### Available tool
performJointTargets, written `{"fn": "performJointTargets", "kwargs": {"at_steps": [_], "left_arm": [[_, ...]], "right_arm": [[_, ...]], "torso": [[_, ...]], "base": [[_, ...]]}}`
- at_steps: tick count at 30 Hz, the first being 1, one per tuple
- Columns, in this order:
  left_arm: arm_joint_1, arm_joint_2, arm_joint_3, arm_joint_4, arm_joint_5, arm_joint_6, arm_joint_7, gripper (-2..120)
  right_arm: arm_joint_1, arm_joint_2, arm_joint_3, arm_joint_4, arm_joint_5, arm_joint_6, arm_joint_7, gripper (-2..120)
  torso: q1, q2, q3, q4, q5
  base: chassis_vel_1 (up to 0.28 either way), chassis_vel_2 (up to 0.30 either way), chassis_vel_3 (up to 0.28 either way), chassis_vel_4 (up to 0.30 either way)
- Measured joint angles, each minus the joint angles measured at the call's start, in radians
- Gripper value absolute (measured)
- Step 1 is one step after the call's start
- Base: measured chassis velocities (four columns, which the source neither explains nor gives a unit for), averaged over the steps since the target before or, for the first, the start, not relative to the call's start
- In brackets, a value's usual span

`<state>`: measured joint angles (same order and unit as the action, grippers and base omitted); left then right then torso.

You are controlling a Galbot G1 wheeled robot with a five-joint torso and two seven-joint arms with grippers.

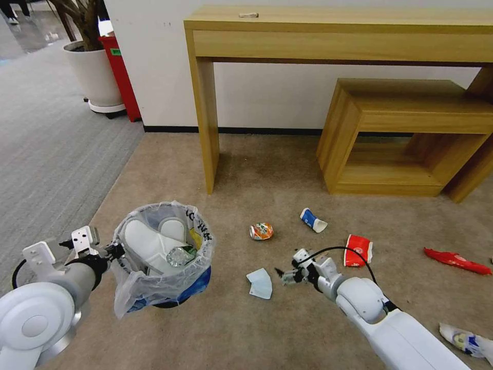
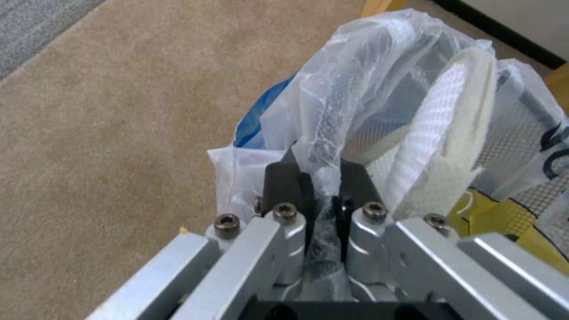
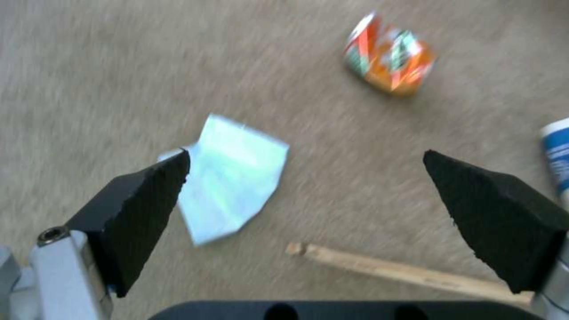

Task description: Pick up the trash bin and place the garbage on the floor into it.

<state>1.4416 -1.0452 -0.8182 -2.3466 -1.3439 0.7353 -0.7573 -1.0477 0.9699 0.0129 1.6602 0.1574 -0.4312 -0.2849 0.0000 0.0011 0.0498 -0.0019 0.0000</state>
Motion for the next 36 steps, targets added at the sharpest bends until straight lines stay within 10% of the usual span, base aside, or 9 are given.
{"fn": "performJointTargets", "kwargs": {"at_steps": [16,36], "left_arm": [[-0.012,0.0,0.013,0.019,0.007,0.0,0.002,3],[-0.024,0.0,0.014,0.047,0.01,0.0,0.018,3]], "right_arm": [[0.021,0.051,-0.07,-0.063,-0.002,-0.212,0.0,100],[0.146,0.147,-0.166,-0.238,-0.125,-0.133,-0.048,100]], "torso": [[0.0,0.0,0.0,0.0,-0.0001],[0.0,0.0,0.0,0.0,-0.0001]], "base": [[0.0,0.0,0.0,0.0],[0.0,0.0,0.0,0.0]]}}
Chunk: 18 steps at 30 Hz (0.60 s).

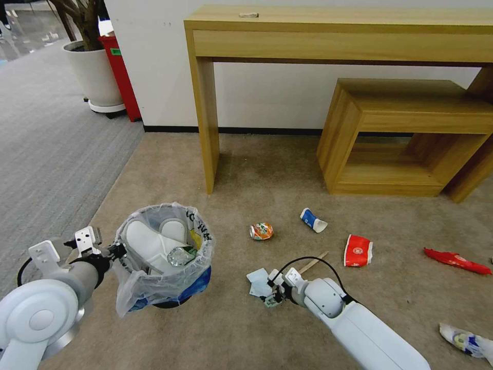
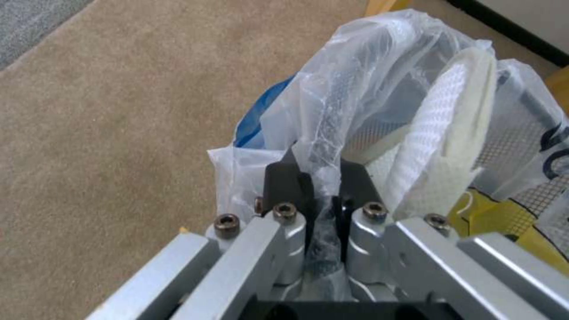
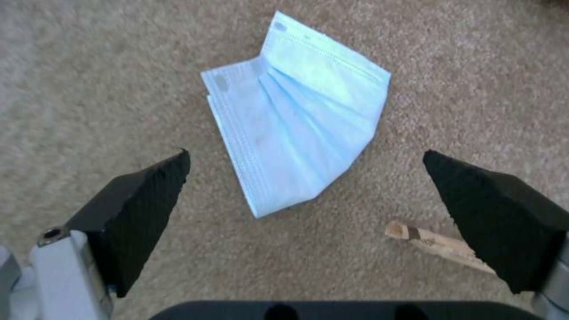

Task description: Pick up the trash bin and place the garbage on the floor into it.

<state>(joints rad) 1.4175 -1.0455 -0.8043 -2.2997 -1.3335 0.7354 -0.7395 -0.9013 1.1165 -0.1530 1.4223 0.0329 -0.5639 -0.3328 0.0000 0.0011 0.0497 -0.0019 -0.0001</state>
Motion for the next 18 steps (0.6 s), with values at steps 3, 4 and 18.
{"fn": "performJointTargets", "kwargs": {"at_steps": [3,4,18], "left_arm": [[-0.004,0.0,0.003,0.005,0.0,0.0,0.001,3],[-0.008,-0.001,0.007,0.008,0.001,0.0,0.003,3],[-0.013,-0.002,0.013,0.016,0.006,0.0,0.01,3]], "right_arm": [[0.005,0.008,-0.005,-0.016,-0.024,0.007,-0.001,100],[0.009,0.016,-0.007,-0.027,-0.042,0.009,-0.001,100],[0.022,0.054,-0.012,-0.067,-0.091,0.021,-0.003,91]], "torso": [[0.0,0.0,0.0,0.0,0.0],[0.0,0.0,0.0,0.0,-0.0001],[0.0,0.0,0.0,0.0,0.0]], "base": [[0.0,0.0,0.0,0.0],[0.0,0.0,0.0,0.0],[0.0,0.0,0.0,0.0]]}}
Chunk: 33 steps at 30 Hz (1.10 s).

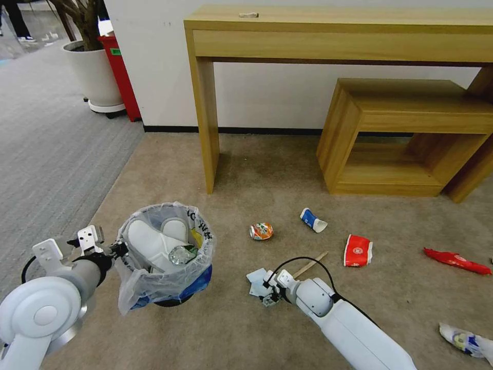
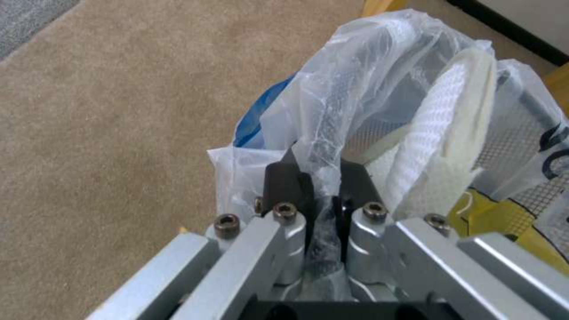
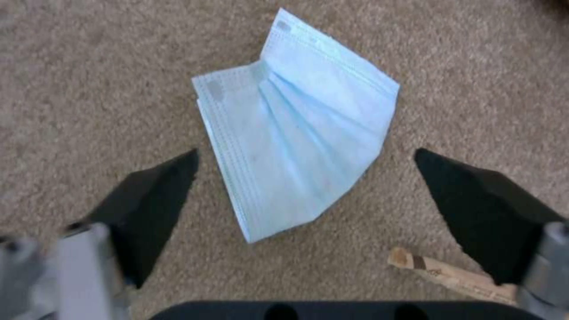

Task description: Pick up the trash bin and place the garbage on the floor into it.

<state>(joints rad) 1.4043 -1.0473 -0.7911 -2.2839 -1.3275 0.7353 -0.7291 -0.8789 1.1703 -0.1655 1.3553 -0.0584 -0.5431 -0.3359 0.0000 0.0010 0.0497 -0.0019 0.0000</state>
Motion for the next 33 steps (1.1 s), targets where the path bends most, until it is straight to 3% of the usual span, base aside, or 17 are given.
{"fn": "performJointTargets", "kwargs": {"at_steps": [6,8,11,16,27,33], "left_arm": [[0.0,-0.001,0.002,0.002,0.002,0.0,0.003,3],[-0.001,-0.002,0.006,0.003,0.004,0.0,0.005,3],[-0.001,-0.003,0.006,0.003,0.004,0.0,0.006,3],[0.004,-0.003,0.005,0.003,0.006,0.0,0.009,3],[0.004,-0.002,0.007,0.002,0.01,0.0,0.01,3],[0.003,-0.004,0.012,0.007,0.019,0.0,0.015,3]], "right_arm": [[0.0,0.001,0.004,-0.004,-0.004,0.001,-0.003,76],[0.0,0.003,0.009,-0.017,-0.009,0.006,-0.005,61],[0.002,0.004,0.011,-0.027,-0.013,0.009,-0.006,56],[0.01,0.009,0.014,-0.054,-0.022,0.017,-0.016,33],[0.016,0.015,0.013,-0.069,-0.03,0.029,-0.024,26],[0.017,0.005,0.022,-0.063,-0.03,0.04,-0.023,0]], "torso": [[0.0,0.0,0.0,0.0,0.0],[0.0,0.0,0.0,0.0,0.0],[0.0,0.0,0.0,0.0,0.0],[0.0,0.0,0.0,0.0,0.0],[0.0,0.0,0.0,0.0,0.0001],[0.0,0.0,0.0,0.0,0.0]], "base": [[0.0,0.0,0.0,0.0],[0.0,0.0,0.0,0.0],[0.0,0.0,0.0,0.0],[0.0,0.0,0.0,0.0],[0.0,0.0,0.0,0.0],[0.0,0.0,0.0,0.0]]}}
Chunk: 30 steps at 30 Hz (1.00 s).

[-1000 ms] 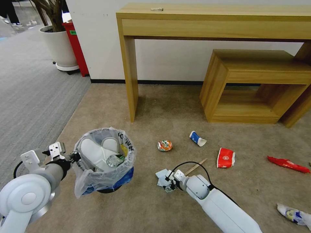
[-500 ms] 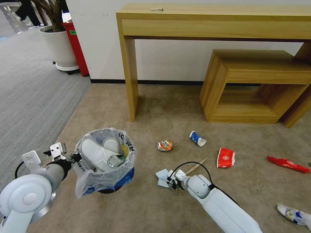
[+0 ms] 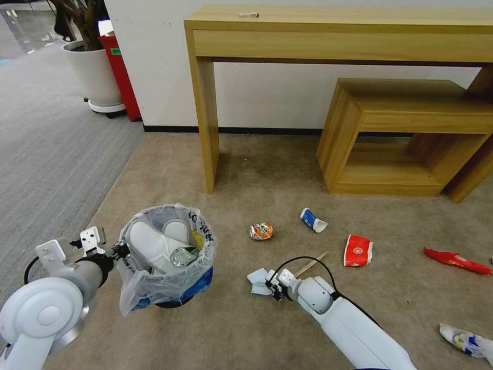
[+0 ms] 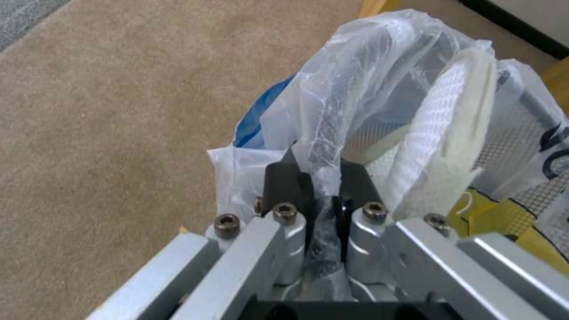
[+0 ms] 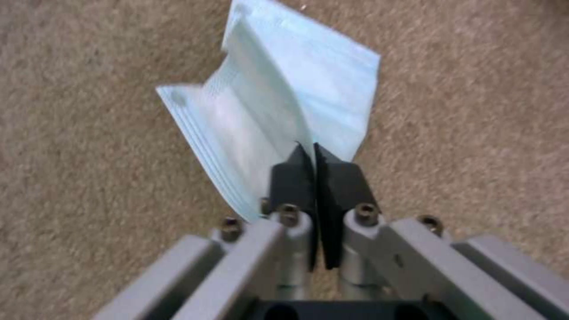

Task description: Pick up the trash bin and place the garbage on the floor into it.

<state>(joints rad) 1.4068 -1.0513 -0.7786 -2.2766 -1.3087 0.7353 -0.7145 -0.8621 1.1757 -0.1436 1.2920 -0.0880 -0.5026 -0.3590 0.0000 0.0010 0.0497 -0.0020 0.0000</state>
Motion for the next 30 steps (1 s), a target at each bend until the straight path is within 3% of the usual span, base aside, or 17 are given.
{"fn": "performJointTargets", "kwargs": {"at_steps": [17,21,23,30], "left_arm": [[-0.002,0.0,0.004,-0.001,0.001,0.0,0.004,3],[-0.001,0.005,0.004,-0.008,-0.002,0.0,0.005,3],[-0.001,0.01,0.012,-0.016,-0.01,0.0,0.005,3],[0.009,0.011,0.042,-0.037,-0.038,0.0,0.004,3]], "right_arm": [[-0.013,-0.024,0.043,0.033,0.023,0.058,0.032,0],[-0.03,-0.065,0.085,0.118,0.08,0.068,0.072,0],[-0.042,-0.132,0.119,0.242,0.137,0.069,0.117,0],[-0.051,-0.23,0.17,0.48,0.268,0.11,0.212,0]], "torso": [[0.0,0.0,0.0,0.0,0.0002],[0.0,0.0,0.0,0.0,0.0002],[0.0,0.0,0.0,-0.0001,0.0],[0.0,0.0,0.0,0.0,0.0001]], "base": [[0.0,0.0,0.0,0.0],[0.0,0.0,0.0,0.0],[0.0,0.0,0.0,0.0],[0.0,0.0,0.0,0.0]]}}
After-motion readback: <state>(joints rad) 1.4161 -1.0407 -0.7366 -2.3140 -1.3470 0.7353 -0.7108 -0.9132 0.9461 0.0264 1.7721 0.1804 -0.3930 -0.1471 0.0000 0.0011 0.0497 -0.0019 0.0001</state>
